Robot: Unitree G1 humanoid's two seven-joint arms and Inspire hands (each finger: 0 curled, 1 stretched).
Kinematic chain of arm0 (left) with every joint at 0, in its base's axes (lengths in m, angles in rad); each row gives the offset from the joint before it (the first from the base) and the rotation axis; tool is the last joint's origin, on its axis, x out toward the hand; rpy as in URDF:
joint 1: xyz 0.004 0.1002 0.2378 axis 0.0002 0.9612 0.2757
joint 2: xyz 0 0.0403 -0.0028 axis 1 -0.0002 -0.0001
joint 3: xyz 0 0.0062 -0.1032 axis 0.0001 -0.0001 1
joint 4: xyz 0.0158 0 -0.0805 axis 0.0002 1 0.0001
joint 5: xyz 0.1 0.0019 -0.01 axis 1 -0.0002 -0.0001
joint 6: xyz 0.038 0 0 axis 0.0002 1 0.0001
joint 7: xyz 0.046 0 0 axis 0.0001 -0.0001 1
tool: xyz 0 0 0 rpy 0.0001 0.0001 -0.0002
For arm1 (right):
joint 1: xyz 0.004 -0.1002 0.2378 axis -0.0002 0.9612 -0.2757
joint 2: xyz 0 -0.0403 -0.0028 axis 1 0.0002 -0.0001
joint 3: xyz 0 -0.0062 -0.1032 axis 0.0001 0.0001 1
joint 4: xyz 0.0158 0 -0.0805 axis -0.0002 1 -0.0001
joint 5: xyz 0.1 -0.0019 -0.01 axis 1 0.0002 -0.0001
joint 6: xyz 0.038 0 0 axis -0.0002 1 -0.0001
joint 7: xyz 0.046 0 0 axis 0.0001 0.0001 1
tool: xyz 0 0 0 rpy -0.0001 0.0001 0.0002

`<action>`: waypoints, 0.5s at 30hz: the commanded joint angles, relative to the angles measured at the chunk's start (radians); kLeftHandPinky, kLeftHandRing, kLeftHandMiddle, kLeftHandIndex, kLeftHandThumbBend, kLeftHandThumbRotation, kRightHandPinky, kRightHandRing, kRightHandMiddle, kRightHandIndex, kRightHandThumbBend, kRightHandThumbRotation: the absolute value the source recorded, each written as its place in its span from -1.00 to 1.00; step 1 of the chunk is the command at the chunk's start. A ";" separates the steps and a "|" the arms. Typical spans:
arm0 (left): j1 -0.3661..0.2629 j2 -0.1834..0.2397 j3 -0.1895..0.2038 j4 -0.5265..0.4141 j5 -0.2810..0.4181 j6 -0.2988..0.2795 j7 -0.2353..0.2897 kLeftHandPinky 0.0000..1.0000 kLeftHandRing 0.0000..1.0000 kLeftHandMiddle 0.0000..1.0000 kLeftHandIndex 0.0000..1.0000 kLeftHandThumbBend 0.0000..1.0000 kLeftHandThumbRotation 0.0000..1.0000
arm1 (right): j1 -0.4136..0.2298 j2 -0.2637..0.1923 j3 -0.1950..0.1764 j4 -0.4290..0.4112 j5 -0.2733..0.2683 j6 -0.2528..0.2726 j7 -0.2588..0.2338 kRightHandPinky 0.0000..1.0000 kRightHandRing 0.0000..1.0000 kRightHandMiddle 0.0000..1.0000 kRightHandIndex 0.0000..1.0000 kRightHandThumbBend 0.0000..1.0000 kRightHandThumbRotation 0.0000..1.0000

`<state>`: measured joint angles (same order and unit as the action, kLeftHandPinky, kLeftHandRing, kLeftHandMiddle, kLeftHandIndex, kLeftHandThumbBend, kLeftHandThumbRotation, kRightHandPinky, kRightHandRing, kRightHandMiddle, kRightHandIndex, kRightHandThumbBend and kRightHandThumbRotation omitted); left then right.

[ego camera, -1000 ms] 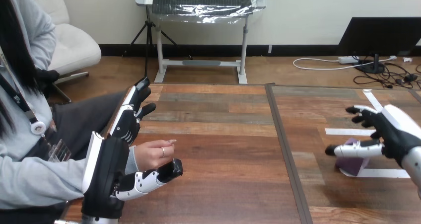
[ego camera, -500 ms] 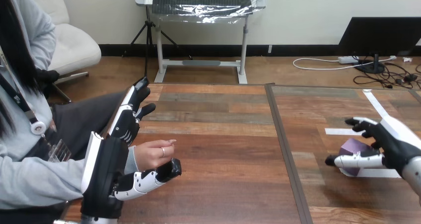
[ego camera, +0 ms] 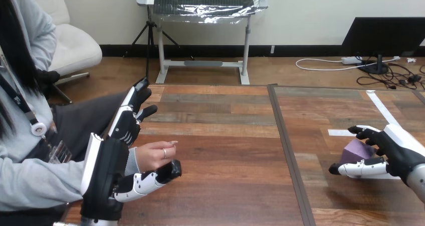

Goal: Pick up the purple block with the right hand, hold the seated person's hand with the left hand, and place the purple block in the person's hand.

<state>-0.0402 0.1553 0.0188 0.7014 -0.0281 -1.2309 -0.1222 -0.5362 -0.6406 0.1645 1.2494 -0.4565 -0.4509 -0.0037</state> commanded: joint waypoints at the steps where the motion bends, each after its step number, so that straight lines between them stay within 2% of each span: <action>1: -0.031 0.011 0.007 -0.045 -0.021 -0.004 -0.009 0.70 0.88 0.92 0.86 1.00 0.18 | -0.028 -0.054 0.005 -0.066 0.000 0.000 0.001 0.63 0.77 0.78 0.78 0.99 -0.18; 11: -0.032 0.012 0.016 -0.049 -0.014 -0.003 -0.010 0.70 0.87 0.91 0.86 1.00 0.18 | -0.008 -0.056 0.008 -0.088 -0.007 0.010 0.004 0.57 0.73 0.74 0.77 0.95 -0.28; 13: -0.032 0.015 0.013 -0.053 -0.020 -0.001 -0.015 0.69 0.86 0.91 0.85 1.00 0.19 | -0.005 -0.049 0.010 -0.101 -0.012 0.033 -0.013 0.56 0.71 0.72 0.76 0.94 -0.30; 14: -0.031 0.015 0.012 -0.056 -0.022 0.000 -0.016 0.69 0.87 0.91 0.85 1.00 0.18 | -0.004 -0.043 0.009 -0.104 -0.013 0.047 -0.027 0.45 0.57 0.59 0.73 0.94 -0.37; 15: -0.031 0.016 0.011 -0.058 -0.023 0.000 -0.017 0.69 0.87 0.91 0.85 1.00 0.18 | -0.004 -0.040 0.009 -0.107 -0.014 0.056 -0.036 0.45 0.57 0.59 0.73 0.94 -0.37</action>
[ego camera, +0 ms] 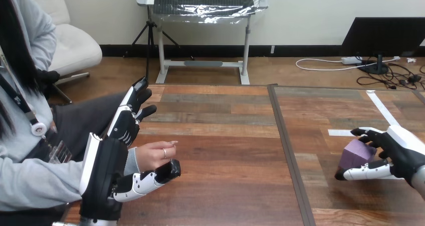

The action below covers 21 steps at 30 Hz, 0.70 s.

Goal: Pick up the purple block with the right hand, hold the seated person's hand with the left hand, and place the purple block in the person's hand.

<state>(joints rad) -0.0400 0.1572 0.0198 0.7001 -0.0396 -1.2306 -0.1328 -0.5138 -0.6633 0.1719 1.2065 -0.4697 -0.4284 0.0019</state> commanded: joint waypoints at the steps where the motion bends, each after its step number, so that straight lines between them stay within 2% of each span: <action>1: -0.031 0.014 0.010 -0.058 -0.012 0.000 -0.007 0.70 0.87 0.91 0.85 1.00 0.18 | -0.026 -0.015 0.000 -0.065 -0.001 0.039 -0.046 0.27 0.35 0.39 0.67 0.92 -0.47; 4: -0.032 0.014 0.009 -0.058 -0.018 -0.002 -0.012 0.70 0.87 0.91 0.85 1.00 0.17 | -0.021 -0.008 0.006 -0.074 -0.012 0.053 -0.088 0.11 0.19 0.26 0.59 0.90 -0.59; 11: -0.030 0.014 0.011 -0.068 -0.024 0.000 -0.018 0.70 0.86 0.90 0.84 1.00 0.16 | -0.021 0.006 0.023 -0.062 -0.036 0.064 -0.185 -0.04 0.03 0.14 0.30 0.81 -0.89; 21: -0.023 0.011 0.013 -0.080 -0.033 0.002 -0.021 0.69 0.85 0.89 0.83 1.00 0.14 | -0.022 0.024 0.054 -0.034 -0.080 0.082 -0.328 -0.34 -0.32 -0.21 -0.11 0.70 -0.99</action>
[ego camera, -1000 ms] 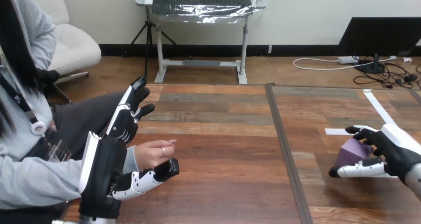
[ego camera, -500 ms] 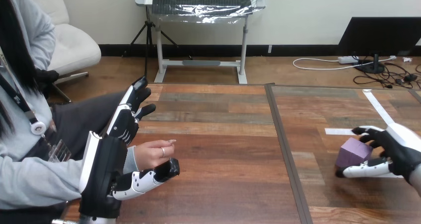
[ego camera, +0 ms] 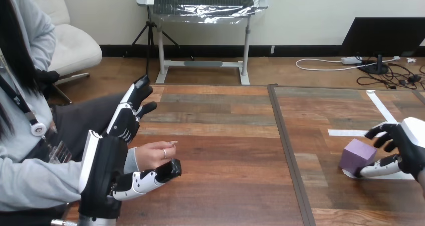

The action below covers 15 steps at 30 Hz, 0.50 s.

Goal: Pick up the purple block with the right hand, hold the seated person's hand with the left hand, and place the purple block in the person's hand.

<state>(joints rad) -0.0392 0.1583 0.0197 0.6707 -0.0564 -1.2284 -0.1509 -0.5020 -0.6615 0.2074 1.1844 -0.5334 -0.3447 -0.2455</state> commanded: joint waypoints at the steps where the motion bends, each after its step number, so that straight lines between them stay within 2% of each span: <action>1: -0.024 0.010 0.013 -0.052 -0.018 0.001 -0.003 0.69 0.85 0.89 0.83 1.00 0.14 | -0.034 0.024 0.020 -0.010 -0.019 -0.002 -0.090 -0.37 -0.34 -0.23 -0.13 0.69 -0.99; 8: -0.014 0.011 0.009 -0.068 -0.028 0.003 -0.010 0.69 0.85 0.88 0.82 1.00 0.12 | -0.039 0.041 0.021 0.008 -0.017 0.035 -0.144 -0.53 -0.47 -0.34 -0.19 0.62 -1.00; 15: 0.004 0.007 0.016 -0.098 -0.015 0.020 -0.003 0.68 0.84 0.88 0.82 1.00 0.12 | -0.043 0.053 0.003 0.016 0.012 0.060 -0.160 -0.68 -0.57 -0.38 -0.17 0.51 -1.00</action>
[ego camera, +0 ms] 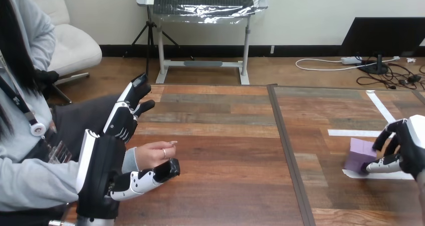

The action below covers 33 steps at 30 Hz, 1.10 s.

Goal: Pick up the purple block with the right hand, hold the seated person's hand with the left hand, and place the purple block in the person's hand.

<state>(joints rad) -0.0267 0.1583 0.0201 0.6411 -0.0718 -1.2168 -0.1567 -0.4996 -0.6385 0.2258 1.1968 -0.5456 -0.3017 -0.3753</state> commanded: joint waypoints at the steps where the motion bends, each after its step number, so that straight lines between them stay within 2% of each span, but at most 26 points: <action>1: -0.006 0.007 0.016 -0.071 0.001 0.010 0.004 0.68 0.84 0.88 0.82 1.00 0.13 | -0.046 0.031 -0.017 0.005 0.026 0.021 -0.032 -0.69 -0.58 -0.38 -0.16 0.51 -1.00; 6: 0.002 0.006 0.018 -0.084 0.008 0.010 0.005 0.68 0.84 0.88 0.82 1.00 0.13 | -0.051 0.033 -0.018 0.007 0.030 0.046 -0.061 -0.77 -0.65 -0.44 -0.16 0.47 -1.00; 15: 0.013 0.005 0.020 -0.099 0.012 0.017 0.007 0.68 0.84 0.89 0.83 1.00 0.13 | -0.067 0.033 -0.019 0.016 0.042 0.090 -0.052 -0.82 -0.68 -0.45 -0.16 0.40 -1.00; 27: 0.015 -0.001 0.028 -0.097 0.029 0.016 0.011 0.69 0.85 0.88 0.83 1.00 0.11 | -0.073 0.019 -0.010 0.024 0.043 0.071 -0.063 -0.78 -0.64 -0.42 -0.14 0.35 -1.00; 33: 0.012 -0.004 0.028 -0.091 0.034 0.016 0.015 0.68 0.85 0.88 0.82 1.00 0.12 | -0.079 0.017 -0.015 0.020 0.051 0.075 -0.045 -0.76 -0.62 -0.40 -0.15 0.35 -1.00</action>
<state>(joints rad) 0.0205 0.1554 0.0351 0.5903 -0.0439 -1.1983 -0.1495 -0.4999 -0.6160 0.2238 1.2320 -0.5082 -0.2155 -0.4101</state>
